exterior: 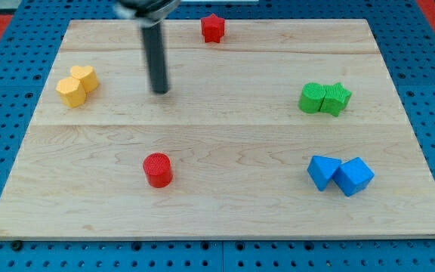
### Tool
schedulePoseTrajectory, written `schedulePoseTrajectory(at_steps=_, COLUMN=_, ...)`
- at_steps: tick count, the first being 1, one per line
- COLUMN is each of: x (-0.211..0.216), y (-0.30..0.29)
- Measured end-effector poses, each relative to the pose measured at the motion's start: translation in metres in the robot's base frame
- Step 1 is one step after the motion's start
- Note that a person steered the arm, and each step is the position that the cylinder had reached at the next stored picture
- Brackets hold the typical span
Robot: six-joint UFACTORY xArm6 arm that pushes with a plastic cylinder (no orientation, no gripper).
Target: Push the yellow hexagon and heart into the red star
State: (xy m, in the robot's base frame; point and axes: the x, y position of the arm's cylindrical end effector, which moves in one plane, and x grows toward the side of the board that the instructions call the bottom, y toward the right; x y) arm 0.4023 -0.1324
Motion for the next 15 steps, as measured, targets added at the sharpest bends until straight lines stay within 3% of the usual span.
schedulePoseTrajectory(at_steps=1, x=0.054, y=-0.105)
schedulePoseTrajectory(at_steps=2, x=0.042, y=-0.124)
schedulePoseTrajectory(at_steps=4, x=-0.044, y=-0.12)
schedulePoseTrajectory(at_steps=8, x=-0.139, y=-0.027)
schedulePoseTrajectory(at_steps=10, x=-0.143, y=0.04)
schedulePoseTrajectory(at_steps=11, x=-0.137, y=0.046)
schedulePoseTrajectory(at_steps=13, x=0.033, y=0.048)
schedulePoseTrajectory(at_steps=15, x=0.14, y=0.133)
